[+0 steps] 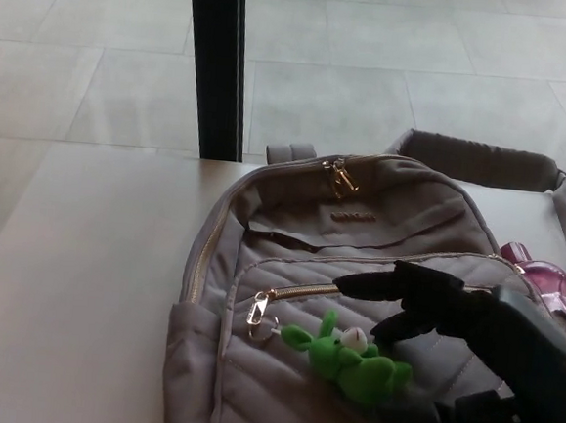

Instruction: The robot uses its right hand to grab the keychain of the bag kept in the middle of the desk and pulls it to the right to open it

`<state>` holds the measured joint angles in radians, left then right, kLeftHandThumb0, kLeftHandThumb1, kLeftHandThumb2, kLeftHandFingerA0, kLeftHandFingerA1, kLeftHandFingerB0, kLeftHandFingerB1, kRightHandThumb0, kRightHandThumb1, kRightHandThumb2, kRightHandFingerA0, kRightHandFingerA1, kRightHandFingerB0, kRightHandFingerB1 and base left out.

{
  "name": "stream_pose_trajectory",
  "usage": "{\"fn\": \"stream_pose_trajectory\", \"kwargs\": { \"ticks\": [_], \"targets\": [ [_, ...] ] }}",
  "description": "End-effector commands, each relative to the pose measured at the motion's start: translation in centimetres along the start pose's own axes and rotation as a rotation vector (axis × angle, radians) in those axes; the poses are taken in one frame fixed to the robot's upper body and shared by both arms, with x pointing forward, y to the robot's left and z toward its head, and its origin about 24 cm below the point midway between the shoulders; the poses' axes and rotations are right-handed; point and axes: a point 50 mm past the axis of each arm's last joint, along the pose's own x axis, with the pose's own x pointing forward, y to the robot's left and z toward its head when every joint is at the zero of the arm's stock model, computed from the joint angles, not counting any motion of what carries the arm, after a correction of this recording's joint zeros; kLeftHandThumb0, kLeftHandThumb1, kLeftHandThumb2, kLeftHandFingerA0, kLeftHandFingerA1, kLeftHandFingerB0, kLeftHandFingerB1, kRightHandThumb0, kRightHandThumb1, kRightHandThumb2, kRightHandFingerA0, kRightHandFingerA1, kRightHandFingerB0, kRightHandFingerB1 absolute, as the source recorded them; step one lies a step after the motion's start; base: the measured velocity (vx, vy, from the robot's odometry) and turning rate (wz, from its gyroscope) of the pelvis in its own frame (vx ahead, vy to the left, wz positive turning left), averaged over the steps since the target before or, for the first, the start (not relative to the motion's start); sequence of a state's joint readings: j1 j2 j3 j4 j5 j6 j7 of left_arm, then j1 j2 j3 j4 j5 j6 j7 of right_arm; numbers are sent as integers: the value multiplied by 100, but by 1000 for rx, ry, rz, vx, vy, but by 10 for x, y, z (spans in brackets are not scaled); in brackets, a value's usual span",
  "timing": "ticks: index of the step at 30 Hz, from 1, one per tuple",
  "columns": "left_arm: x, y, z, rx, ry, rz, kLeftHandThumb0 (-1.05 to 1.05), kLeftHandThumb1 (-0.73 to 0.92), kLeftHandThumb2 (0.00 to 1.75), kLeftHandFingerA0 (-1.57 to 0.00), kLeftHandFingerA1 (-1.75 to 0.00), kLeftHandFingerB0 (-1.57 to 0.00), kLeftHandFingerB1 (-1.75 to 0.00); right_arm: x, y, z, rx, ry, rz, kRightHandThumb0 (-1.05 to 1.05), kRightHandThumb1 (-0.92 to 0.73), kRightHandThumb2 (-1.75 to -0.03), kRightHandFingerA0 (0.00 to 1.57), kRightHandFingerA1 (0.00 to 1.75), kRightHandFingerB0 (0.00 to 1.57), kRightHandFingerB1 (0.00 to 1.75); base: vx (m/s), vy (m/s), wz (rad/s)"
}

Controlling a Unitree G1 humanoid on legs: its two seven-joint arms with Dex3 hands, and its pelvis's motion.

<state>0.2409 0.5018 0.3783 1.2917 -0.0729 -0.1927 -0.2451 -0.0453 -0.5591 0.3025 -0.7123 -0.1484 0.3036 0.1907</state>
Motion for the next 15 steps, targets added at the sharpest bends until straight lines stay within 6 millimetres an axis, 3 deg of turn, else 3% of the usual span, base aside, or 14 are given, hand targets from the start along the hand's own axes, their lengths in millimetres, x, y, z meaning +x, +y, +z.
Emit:
{"fn": "stream_pose_trajectory", "kwargs": {
  "ticks": [1,2,5,6,7,11,12,14,15],
  "targets": [
    [-2,7,5,37,-40,-7,-70,63,102,-52,-59,-40,-52,0,5,-3,-184,31,14,-86,-75,-63,57,64,36,39,0,0,0],
    [-2,7,5,39,-40,-7,-72,80,64,-58,-46,-47,-37,0,6,-3,-191,30,18,-86,-76,-63,57,64,36,38,0,0,0],
    [-2,7,7,55,-41,-22,-72,82,65,-56,-45,-45,-36,0,10,-1,-215,6,29,-91,-75,-66,61,66,36,38,0,0,0],
    [-2,8,7,54,-40,-21,-72,82,65,-56,-45,-46,-36,0,12,-1,-224,-3,33,-93,-66,-105,61,71,32,49,0,0,0],
    [-2,7,7,54,-40,-17,-72,81,65,-57,-45,-47,-37,-1,15,-2,-244,-16,42,-86,-75,-63,63,64,36,38,0,0,0],
    [-1,7,8,80,-45,-6,-72,82,65,-59,-45,-49,-38,-2,17,-4,-294,-15,38,-87,-74,-63,62,68,35,40,0,0,0],
    [-1,7,9,83,-45,-6,-73,68,105,-52,-58,-39,-51,-3,17,-6,-306,-6,41,-90,-77,-63,62,73,33,42,0,0,0],
    [-2,8,9,86,-49,-11,-72,67,105,-52,-59,-39,-52,-4,15,-9,-339,20,54,-89,-77,-63,60,73,32,41,0,0,0],
    [-1,8,9,73,-45,-15,-72,83,65,-56,-45,-47,-38,-4,14,-10,-356,23,53,-93,-62,-86,61,76,29,47,0,0,0]
  ]
}}
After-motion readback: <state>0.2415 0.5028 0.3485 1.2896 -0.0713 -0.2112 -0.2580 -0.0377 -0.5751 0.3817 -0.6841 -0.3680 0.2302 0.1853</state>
